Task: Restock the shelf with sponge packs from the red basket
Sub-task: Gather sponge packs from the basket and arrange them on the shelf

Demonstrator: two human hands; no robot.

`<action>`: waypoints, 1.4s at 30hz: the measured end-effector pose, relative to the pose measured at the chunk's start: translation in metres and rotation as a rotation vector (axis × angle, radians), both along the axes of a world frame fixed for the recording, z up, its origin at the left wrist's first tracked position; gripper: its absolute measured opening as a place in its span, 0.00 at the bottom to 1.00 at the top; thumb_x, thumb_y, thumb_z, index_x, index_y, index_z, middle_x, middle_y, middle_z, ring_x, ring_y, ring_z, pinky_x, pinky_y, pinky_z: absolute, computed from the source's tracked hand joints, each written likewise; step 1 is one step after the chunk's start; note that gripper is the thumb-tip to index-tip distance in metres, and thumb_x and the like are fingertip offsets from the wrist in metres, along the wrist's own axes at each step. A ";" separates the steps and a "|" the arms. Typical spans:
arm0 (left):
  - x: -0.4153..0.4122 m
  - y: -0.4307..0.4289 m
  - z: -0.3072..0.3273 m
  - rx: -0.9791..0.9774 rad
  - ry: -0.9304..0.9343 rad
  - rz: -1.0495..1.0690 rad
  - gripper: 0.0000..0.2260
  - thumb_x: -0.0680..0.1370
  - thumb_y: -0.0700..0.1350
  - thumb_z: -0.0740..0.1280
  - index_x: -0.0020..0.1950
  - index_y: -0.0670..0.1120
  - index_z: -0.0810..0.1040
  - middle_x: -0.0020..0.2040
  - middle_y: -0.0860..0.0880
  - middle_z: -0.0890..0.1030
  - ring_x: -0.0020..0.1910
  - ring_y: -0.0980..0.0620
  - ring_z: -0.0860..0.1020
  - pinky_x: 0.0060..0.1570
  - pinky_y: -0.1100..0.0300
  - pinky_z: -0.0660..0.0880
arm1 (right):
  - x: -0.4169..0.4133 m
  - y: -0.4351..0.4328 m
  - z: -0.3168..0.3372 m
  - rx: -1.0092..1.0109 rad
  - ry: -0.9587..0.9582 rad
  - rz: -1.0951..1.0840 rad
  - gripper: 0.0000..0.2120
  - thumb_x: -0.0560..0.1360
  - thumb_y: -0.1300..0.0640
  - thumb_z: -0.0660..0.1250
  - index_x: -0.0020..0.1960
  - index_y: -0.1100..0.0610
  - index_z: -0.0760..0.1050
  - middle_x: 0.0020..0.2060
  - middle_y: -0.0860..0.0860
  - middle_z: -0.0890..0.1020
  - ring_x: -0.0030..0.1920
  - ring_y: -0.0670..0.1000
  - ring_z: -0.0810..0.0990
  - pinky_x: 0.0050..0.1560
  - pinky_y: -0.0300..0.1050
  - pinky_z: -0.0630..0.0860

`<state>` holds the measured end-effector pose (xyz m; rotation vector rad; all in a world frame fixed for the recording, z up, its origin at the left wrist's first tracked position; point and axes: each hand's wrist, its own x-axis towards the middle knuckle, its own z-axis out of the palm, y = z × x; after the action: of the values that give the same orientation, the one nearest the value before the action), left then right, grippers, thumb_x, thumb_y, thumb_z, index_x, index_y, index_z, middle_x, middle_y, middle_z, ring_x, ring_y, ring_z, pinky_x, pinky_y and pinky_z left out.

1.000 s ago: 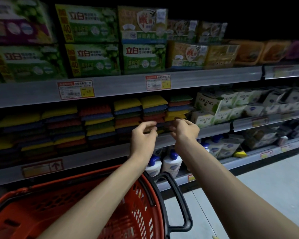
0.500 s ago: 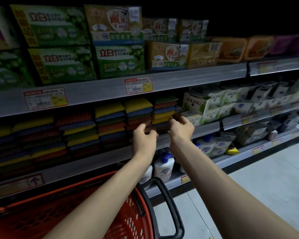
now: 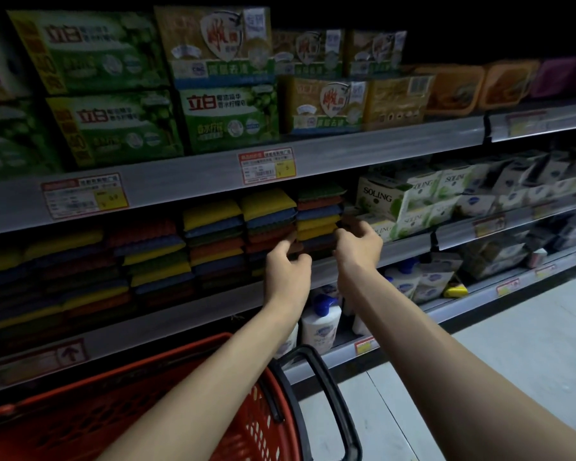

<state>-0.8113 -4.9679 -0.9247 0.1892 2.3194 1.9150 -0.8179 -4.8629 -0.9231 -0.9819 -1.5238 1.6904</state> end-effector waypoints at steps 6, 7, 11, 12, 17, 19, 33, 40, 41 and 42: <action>0.002 0.000 -0.003 0.002 0.008 0.003 0.22 0.81 0.38 0.62 0.76 0.47 0.71 0.41 0.51 0.77 0.40 0.50 0.76 0.43 0.56 0.73 | -0.002 0.008 0.003 -0.013 -0.005 0.011 0.10 0.74 0.64 0.64 0.44 0.50 0.80 0.40 0.52 0.83 0.43 0.56 0.80 0.50 0.56 0.82; 0.003 0.000 -0.004 0.004 0.009 0.005 0.21 0.81 0.37 0.63 0.74 0.47 0.72 0.40 0.53 0.76 0.41 0.50 0.76 0.43 0.56 0.73 | -0.001 0.008 0.004 -0.033 0.003 0.003 0.11 0.75 0.65 0.65 0.48 0.50 0.80 0.42 0.52 0.83 0.44 0.57 0.81 0.52 0.56 0.82; 0.007 -0.002 -0.004 -0.030 0.031 0.033 0.21 0.80 0.40 0.65 0.74 0.48 0.73 0.49 0.52 0.82 0.39 0.54 0.78 0.41 0.59 0.74 | 0.011 0.002 -0.002 -0.011 -0.040 0.028 0.20 0.76 0.65 0.67 0.67 0.55 0.79 0.51 0.50 0.80 0.56 0.56 0.82 0.63 0.55 0.79; 0.009 -0.003 -0.004 -0.048 0.041 0.045 0.21 0.81 0.42 0.66 0.74 0.49 0.73 0.51 0.52 0.83 0.40 0.55 0.79 0.41 0.60 0.74 | 0.016 0.002 -0.004 0.015 -0.064 0.040 0.21 0.76 0.65 0.67 0.69 0.56 0.78 0.53 0.51 0.81 0.57 0.55 0.81 0.64 0.52 0.78; 0.013 -0.001 -0.005 -0.137 0.064 0.183 0.17 0.79 0.47 0.69 0.69 0.51 0.78 0.50 0.55 0.84 0.51 0.50 0.82 0.50 0.55 0.78 | 0.031 0.015 -0.006 0.213 -0.132 0.102 0.18 0.78 0.61 0.70 0.68 0.56 0.79 0.55 0.50 0.83 0.58 0.51 0.81 0.65 0.54 0.78; 0.012 0.003 -0.007 -0.145 0.056 0.242 0.13 0.79 0.49 0.70 0.64 0.51 0.81 0.49 0.55 0.84 0.50 0.49 0.81 0.49 0.55 0.78 | 0.035 0.021 -0.012 0.253 -0.141 0.140 0.18 0.78 0.59 0.71 0.67 0.56 0.79 0.54 0.48 0.83 0.57 0.48 0.80 0.65 0.55 0.78; 0.020 0.028 -0.026 -0.186 0.013 0.391 0.11 0.79 0.50 0.69 0.60 0.53 0.83 0.45 0.54 0.85 0.48 0.48 0.82 0.47 0.54 0.78 | 0.035 0.032 -0.020 0.505 -0.196 0.287 0.17 0.81 0.57 0.67 0.69 0.58 0.77 0.61 0.53 0.84 0.64 0.54 0.80 0.66 0.49 0.75; 0.014 0.033 -0.038 -0.157 0.022 0.312 0.18 0.80 0.48 0.68 0.70 0.52 0.77 0.45 0.53 0.85 0.48 0.49 0.83 0.50 0.53 0.79 | 0.025 0.043 -0.026 0.415 -0.182 0.277 0.13 0.81 0.57 0.64 0.64 0.56 0.81 0.57 0.54 0.85 0.60 0.57 0.81 0.63 0.51 0.76; 0.013 0.034 -0.040 -0.144 0.019 0.305 0.18 0.80 0.47 0.68 0.71 0.52 0.76 0.44 0.53 0.85 0.47 0.49 0.83 0.50 0.53 0.80 | 0.024 0.045 -0.028 0.404 -0.172 0.278 0.13 0.81 0.57 0.65 0.63 0.56 0.82 0.56 0.54 0.86 0.59 0.56 0.82 0.63 0.53 0.77; 0.012 0.035 -0.042 -0.131 0.013 0.297 0.19 0.80 0.47 0.68 0.71 0.52 0.76 0.43 0.53 0.85 0.47 0.49 0.84 0.51 0.52 0.80 | 0.024 0.047 -0.029 0.395 -0.161 0.281 0.14 0.81 0.56 0.65 0.63 0.55 0.82 0.56 0.53 0.86 0.59 0.55 0.83 0.63 0.54 0.77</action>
<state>-0.7992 -4.9334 -0.9664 -0.1658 2.5937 1.8745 -0.7942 -4.8157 -0.9521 -0.7333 -2.0845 1.4299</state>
